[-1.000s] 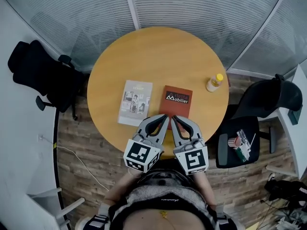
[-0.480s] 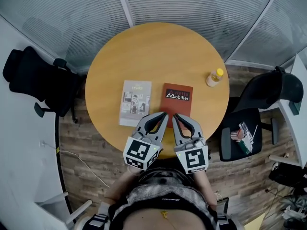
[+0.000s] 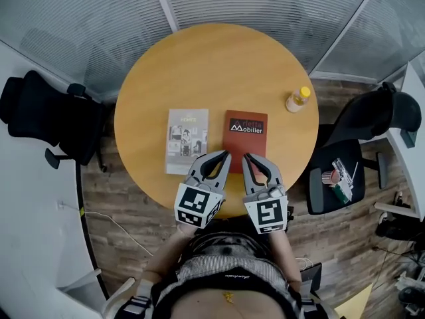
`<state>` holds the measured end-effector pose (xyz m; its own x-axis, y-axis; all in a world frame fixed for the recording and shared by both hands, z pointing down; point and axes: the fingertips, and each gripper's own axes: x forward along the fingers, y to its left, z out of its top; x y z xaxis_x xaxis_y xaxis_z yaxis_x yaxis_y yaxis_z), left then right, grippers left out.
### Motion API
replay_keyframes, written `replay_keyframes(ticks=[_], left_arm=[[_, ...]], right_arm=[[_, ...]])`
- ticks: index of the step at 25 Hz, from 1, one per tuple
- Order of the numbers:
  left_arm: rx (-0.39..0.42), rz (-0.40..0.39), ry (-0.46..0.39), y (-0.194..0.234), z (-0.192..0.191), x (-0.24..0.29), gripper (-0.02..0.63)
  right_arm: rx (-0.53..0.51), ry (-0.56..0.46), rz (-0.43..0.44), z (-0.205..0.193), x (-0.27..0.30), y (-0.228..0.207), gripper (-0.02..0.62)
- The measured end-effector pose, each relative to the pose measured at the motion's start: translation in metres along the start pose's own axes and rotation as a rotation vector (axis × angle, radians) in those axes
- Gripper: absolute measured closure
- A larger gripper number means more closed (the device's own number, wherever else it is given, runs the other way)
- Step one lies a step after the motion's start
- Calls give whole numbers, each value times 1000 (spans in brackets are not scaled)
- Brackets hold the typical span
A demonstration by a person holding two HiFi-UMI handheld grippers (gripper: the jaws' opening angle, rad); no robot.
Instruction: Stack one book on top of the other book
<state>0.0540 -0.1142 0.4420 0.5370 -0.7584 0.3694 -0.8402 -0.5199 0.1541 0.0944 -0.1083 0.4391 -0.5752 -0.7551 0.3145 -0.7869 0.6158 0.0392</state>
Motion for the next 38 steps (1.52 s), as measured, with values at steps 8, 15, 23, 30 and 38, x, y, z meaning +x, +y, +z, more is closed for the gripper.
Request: replay_keyframes(ticks=[8,15,23,30,38], left_arm=[[-22,-13,72,15,-32,19,588],[-69,-13,141,28,-64,37,588],[-92,-18,221,36,-98,56,588],[-114,-18,302,44,-131,70,588],[-122,-25,366,45,-156,77,588]], right_arm=[[15,91,-58,-43,9,-16,571],[37,186,-95,-86,18,-33,571],[43,290,-99,-130,31,-43,571],[69,357,-92,-156,41,-47,571],[85,407,-80,-175,48,-49,571]])
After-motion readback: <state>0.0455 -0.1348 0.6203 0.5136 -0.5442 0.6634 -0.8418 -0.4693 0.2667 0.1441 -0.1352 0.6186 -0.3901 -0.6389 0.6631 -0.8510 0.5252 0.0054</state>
